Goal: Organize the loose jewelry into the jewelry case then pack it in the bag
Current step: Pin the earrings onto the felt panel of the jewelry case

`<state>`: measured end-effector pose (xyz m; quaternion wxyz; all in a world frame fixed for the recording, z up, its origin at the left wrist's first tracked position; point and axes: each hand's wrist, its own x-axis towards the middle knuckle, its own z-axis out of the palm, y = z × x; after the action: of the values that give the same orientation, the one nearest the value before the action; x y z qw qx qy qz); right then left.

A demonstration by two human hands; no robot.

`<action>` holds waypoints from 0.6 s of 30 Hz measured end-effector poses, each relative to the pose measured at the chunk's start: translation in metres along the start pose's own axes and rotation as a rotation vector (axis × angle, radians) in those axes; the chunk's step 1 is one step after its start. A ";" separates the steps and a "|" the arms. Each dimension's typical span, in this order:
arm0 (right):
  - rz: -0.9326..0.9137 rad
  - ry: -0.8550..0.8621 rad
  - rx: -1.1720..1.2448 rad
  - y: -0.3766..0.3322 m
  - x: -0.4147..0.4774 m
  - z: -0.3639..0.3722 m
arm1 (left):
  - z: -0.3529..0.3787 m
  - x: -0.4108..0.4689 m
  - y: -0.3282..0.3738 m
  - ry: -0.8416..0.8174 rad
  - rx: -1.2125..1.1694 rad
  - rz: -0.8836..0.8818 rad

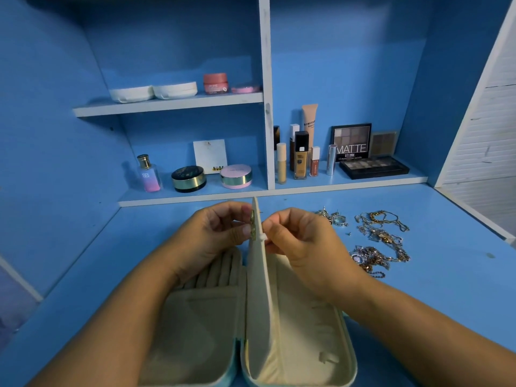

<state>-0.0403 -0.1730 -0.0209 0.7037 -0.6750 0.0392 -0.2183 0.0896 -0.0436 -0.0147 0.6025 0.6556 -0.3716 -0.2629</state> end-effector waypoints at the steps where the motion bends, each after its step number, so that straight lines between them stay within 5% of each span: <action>1: 0.001 0.007 0.018 0.001 0.000 0.000 | 0.001 0.000 0.000 0.003 -0.004 0.002; 18: -0.045 0.018 -0.043 0.005 -0.001 0.003 | 0.004 -0.001 0.002 0.002 -0.032 0.026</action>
<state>-0.0394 -0.1703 -0.0255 0.6837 -0.6885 0.0350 -0.2393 0.0854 -0.0454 -0.0136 0.6166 0.6414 -0.3751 -0.2603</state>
